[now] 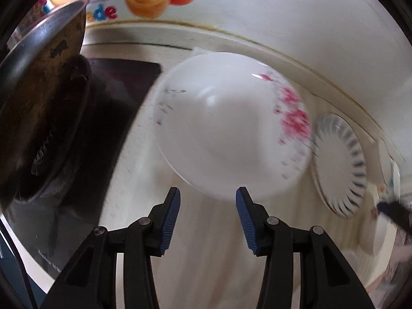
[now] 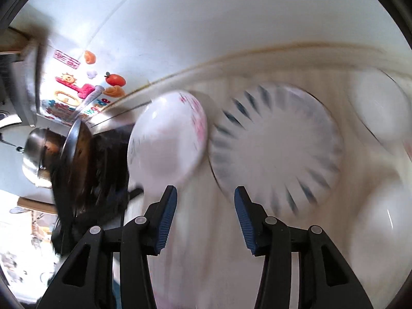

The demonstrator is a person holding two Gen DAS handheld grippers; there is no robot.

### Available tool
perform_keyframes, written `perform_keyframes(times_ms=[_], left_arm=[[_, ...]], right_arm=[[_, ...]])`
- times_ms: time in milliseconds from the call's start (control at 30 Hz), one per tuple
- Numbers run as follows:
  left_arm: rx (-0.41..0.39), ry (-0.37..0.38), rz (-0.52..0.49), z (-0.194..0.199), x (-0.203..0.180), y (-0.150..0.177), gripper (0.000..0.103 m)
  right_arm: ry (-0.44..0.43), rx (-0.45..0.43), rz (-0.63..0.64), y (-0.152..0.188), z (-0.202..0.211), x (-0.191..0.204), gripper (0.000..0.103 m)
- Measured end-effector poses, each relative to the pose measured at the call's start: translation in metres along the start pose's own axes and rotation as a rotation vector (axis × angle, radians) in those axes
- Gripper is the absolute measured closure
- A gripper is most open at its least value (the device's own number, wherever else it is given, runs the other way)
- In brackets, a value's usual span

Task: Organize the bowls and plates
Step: 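Grasp the rim of the pink-flower plate with the right gripper, then carry the pink-flower plate onto the grey-floral plate and release it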

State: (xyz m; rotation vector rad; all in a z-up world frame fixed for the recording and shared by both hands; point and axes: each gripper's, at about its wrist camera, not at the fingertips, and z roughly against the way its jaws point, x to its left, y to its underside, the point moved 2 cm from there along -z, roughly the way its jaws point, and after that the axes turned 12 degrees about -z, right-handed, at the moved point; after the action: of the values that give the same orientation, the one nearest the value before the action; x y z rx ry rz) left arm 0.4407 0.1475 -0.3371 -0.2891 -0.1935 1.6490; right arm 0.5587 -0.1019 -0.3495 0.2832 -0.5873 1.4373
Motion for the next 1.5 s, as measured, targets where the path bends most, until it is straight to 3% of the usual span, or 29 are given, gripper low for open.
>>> perform_keyframes(times_ms=[133,300,367,467,533,633,833,1100,1300,1500], left_arm=[[0.015,-0.026,0.024,-0.013,0.012,-0.011,0.061],[0.027,-0.02,0.053,-0.029,0.022,-0.022,0.061],[0.025,-0.027,0.05,-0.035,0.022,-0.025,0.061],[0.017,-0.053,0.037,-0.043,0.024,-0.028,0.07],[0.012,-0.053,0.044,-0.047,0.027,-0.028,0.076],[-0.004,-0.069,0.032,-0.05,0.028,-0.029,0.078],[-0.034,-0.069,0.019,-0.04,0.029,-0.022,0.078],[-0.071,-0.044,-0.007,-0.006,0.022,-0.009,0.078],[-0.123,-0.028,-0.061,0.036,-0.007,0.004,0.078],[-0.115,-0.007,-0.114,0.08,-0.043,0.043,0.078]], right_arm=[[0.042,0.033,0.051,-0.054,-0.063,0.025,0.054],[0.087,0.049,0.063,-0.093,-0.114,0.035,0.057],[0.09,0.058,0.062,-0.105,-0.13,0.036,0.065],[0.067,0.099,0.058,-0.111,-0.15,0.035,0.083],[0.059,0.094,0.072,-0.113,-0.153,0.037,0.083],[0.054,0.102,0.065,-0.112,-0.152,0.036,0.085],[0.038,0.081,0.072,-0.099,-0.128,0.036,0.091],[0.041,0.06,0.103,-0.063,-0.074,0.028,0.091],[0.002,0.0,0.099,-0.025,-0.005,0.013,0.091],[-0.013,-0.037,0.077,0.03,0.061,-0.018,0.092]])
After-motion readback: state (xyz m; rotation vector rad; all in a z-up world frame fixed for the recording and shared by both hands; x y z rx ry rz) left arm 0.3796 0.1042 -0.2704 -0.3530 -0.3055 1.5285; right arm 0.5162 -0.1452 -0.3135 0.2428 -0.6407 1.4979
